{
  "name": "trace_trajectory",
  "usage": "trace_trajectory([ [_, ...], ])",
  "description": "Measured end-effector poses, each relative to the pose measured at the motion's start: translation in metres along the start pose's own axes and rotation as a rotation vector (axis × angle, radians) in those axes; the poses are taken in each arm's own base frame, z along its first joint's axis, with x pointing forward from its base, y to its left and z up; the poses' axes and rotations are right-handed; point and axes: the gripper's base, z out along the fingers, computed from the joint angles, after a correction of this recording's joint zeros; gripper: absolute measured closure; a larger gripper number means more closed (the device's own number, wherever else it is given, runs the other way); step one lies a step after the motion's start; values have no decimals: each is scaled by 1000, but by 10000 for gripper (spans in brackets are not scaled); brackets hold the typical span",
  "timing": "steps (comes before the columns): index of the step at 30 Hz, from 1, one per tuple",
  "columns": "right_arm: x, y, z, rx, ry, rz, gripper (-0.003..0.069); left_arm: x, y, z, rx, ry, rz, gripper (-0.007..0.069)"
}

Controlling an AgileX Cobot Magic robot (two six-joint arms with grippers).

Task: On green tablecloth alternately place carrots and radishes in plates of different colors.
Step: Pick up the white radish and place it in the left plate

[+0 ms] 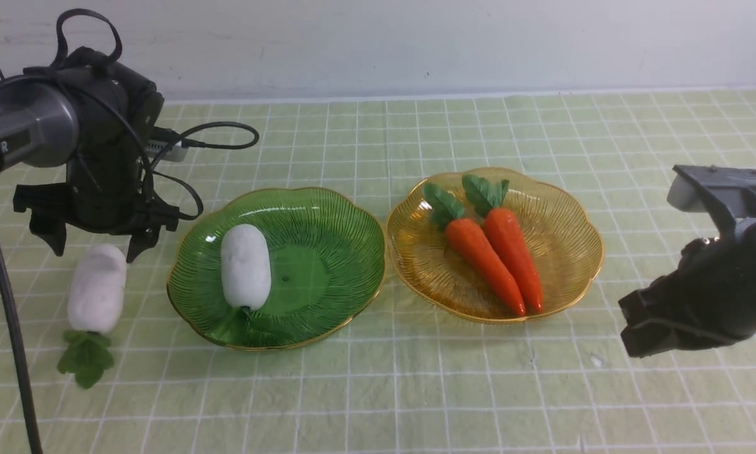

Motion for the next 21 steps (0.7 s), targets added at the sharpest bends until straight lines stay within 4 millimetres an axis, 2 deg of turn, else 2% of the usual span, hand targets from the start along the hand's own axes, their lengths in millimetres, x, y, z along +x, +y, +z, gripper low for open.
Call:
trace_trajectory([
  [8,0,0,0,2,0,-1,674,0,-6,0,65,12,-44,52],
  [15,0,-1,0,6,1,-4,674,-1,-5,2,45,-4,-30,52],
  [21,0,-1,0,6,1,-4,674,-1,-7,16,16,18,-18,52],
])
